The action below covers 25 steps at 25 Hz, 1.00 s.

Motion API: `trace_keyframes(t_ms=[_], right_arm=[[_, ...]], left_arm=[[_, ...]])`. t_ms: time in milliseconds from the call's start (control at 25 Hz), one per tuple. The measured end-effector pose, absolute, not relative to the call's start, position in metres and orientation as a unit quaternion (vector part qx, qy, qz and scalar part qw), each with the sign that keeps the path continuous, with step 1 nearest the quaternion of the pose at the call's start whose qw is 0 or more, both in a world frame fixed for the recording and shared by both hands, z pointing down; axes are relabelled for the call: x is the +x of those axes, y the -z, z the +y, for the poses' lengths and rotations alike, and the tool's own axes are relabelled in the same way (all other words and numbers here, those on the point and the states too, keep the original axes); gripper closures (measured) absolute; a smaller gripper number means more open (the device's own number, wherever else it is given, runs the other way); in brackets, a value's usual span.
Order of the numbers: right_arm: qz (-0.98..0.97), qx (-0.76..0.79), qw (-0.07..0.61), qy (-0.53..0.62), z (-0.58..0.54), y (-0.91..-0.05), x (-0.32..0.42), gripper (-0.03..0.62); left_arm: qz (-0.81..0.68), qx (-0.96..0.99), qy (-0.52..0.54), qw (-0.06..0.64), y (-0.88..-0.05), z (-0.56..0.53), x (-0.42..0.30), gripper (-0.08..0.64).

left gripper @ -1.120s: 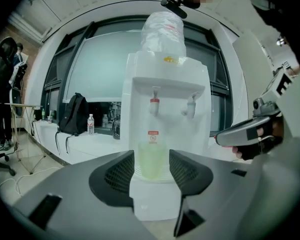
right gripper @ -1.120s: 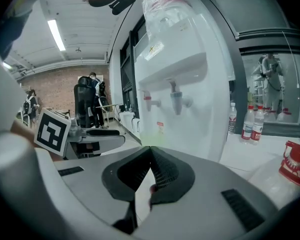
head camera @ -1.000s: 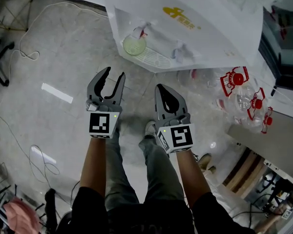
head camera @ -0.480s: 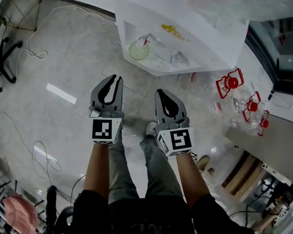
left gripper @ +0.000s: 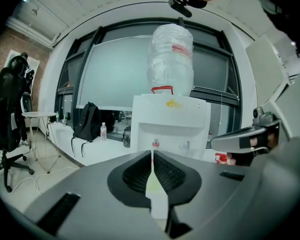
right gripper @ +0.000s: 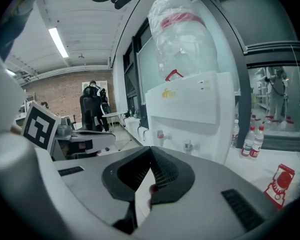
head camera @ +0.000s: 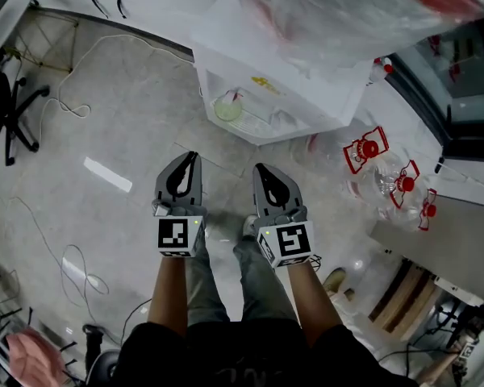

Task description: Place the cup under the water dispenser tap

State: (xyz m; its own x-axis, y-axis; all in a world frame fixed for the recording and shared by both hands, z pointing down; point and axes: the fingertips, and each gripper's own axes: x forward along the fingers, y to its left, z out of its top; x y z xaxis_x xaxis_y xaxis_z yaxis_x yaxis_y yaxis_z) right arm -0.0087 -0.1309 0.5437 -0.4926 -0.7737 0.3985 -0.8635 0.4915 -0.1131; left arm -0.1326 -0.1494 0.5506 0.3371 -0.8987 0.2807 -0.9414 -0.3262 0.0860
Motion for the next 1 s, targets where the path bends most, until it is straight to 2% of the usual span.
trace_keyframes(t_ms=[1000], right_arm=[[-0.852, 0.498, 0.117, -0.112, -0.142, -0.385, -0.002, 0.578]], left_arm=[[-0.59, 0.791, -0.093, 0.132, -0.405, -0.125, -0.144, 0.541]])
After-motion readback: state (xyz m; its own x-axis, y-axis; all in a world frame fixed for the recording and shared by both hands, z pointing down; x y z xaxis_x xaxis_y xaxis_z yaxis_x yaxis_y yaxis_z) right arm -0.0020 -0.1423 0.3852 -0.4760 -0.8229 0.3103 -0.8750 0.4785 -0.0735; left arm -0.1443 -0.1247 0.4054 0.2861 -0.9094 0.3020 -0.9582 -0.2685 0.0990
